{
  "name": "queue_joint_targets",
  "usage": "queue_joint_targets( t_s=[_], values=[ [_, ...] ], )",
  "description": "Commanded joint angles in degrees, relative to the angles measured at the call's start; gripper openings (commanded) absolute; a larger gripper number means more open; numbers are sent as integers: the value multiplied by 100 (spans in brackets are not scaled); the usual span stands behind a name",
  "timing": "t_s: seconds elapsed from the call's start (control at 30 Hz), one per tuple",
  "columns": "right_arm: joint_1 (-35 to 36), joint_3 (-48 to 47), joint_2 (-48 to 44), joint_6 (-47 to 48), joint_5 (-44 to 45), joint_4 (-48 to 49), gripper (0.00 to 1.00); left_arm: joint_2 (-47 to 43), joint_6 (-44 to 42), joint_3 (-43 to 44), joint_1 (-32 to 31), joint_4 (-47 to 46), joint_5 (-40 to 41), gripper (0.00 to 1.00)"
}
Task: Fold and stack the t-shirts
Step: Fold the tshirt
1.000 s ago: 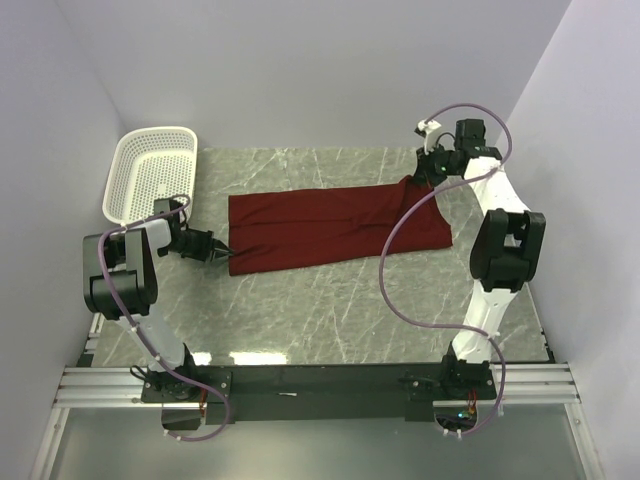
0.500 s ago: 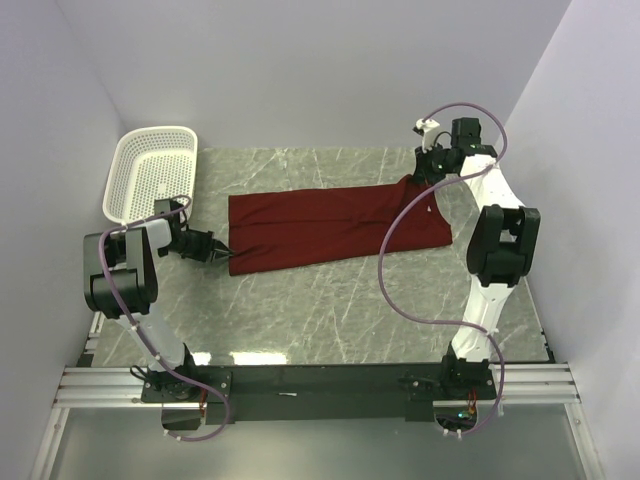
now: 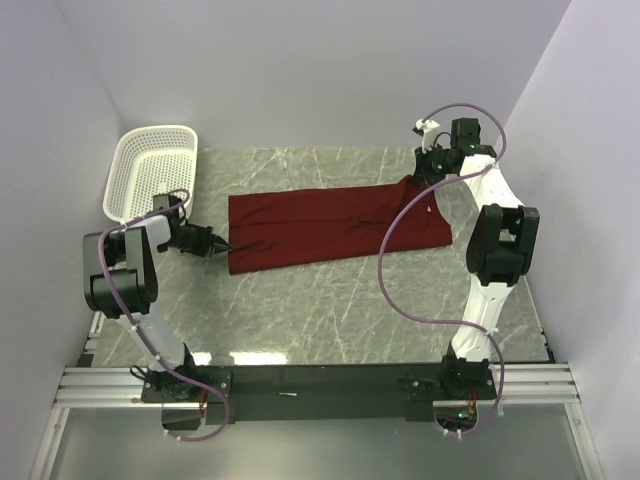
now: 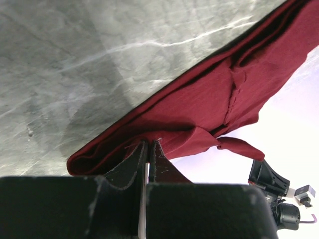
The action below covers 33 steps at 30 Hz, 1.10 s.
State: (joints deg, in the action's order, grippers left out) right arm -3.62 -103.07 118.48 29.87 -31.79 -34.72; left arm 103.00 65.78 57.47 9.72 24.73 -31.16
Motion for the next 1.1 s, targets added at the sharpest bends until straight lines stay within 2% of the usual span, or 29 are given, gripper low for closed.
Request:
queue_joint_targets(
  t_s=[0.0,0.67,1.07],
  values=[
    [28,-249,9,-7,94,123,0,36,-197,264,13,23,39,1],
    [28,-381,149,-69,173,141,1,150,-223,414,22,58,136,1],
    [177,-653,465,-139,261,115,4,71,-276,405,13,93,163,7]
  ],
)
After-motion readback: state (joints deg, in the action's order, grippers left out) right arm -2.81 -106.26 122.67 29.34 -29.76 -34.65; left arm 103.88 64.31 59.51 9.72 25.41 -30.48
